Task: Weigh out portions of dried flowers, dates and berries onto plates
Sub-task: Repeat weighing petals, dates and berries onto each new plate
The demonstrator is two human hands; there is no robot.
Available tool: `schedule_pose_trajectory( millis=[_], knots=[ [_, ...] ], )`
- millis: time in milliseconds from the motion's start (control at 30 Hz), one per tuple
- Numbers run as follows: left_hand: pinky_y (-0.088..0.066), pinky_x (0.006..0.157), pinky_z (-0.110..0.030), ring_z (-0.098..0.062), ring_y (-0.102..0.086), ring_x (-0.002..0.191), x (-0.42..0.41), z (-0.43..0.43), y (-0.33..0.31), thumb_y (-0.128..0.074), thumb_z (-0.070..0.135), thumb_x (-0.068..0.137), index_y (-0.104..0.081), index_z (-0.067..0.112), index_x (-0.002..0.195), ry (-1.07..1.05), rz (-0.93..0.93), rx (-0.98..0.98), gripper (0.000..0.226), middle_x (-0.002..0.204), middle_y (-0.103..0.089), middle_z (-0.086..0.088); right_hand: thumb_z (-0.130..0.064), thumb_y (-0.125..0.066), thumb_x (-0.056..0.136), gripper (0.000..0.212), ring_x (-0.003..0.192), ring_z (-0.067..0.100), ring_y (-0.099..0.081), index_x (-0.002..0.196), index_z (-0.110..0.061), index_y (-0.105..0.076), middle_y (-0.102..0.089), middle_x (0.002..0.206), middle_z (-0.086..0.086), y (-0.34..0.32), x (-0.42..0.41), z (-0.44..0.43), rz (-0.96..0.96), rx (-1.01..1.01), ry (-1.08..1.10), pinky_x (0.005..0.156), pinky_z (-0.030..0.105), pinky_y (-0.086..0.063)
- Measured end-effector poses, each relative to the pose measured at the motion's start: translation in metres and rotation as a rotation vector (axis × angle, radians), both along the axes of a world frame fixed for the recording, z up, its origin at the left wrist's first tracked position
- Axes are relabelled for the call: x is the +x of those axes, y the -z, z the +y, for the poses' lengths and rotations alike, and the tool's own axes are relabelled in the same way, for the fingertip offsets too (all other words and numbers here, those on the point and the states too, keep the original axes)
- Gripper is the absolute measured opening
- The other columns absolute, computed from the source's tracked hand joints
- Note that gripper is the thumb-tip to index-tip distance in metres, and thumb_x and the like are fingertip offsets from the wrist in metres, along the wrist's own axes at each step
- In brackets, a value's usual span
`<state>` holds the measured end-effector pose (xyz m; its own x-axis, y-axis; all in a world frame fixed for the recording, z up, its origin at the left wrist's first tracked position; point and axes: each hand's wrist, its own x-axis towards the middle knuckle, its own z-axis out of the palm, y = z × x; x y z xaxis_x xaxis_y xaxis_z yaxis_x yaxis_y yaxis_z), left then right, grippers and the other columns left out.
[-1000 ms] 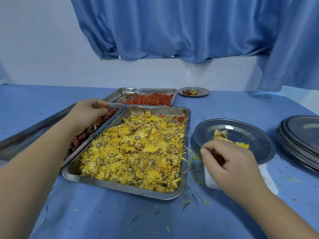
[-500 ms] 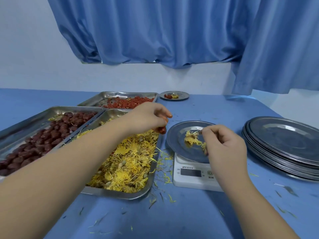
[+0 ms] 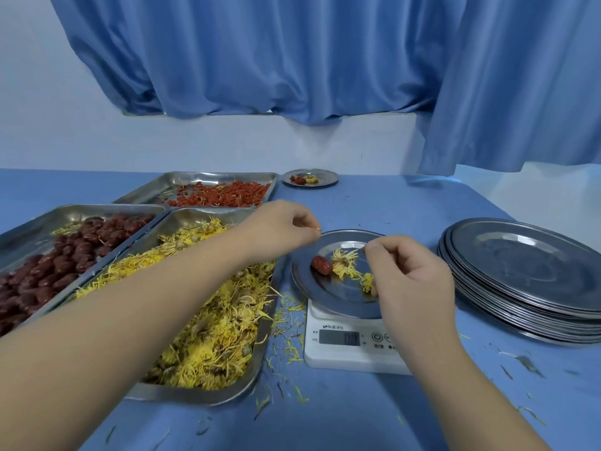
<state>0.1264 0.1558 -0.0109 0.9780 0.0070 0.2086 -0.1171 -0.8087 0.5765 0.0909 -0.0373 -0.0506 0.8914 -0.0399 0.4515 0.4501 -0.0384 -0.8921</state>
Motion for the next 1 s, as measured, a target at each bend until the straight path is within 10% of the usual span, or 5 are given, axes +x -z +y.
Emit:
schedule_pose_trajectory(
  millis=[500,1000],
  knots=[
    [-0.046,0.064,-0.028,-0.012,-0.060,0.083,0.049,0.137,-0.030,-0.059,0.023,0.090,-0.060,0.027,0.101,-0.410,-0.039,0.075,0.012,0.098,-0.065,0.003,-0.030,-0.058,0.086,0.026,0.043,0.012,-0.056,0.065,-0.017,-0.067,-0.062,0.052,0.002,-0.055,0.108,0.018,0.122,-0.613,-0.321,0.044,0.025,-0.043],
    [-0.033,0.111,-0.037,-0.022,-0.047,0.129,0.158,0.156,0.008,-0.046,0.019,0.101,-0.055,0.016,0.134,-0.329,0.300,0.414,0.035,0.143,-0.051,-0.005,-0.033,-0.054,0.088,0.030,0.044,0.006,-0.044,0.068,-0.011,-0.059,-0.062,0.069,0.002,-0.051,0.133,0.020,-0.120,-0.763,-0.280,0.045,0.026,-0.043]
  ],
)
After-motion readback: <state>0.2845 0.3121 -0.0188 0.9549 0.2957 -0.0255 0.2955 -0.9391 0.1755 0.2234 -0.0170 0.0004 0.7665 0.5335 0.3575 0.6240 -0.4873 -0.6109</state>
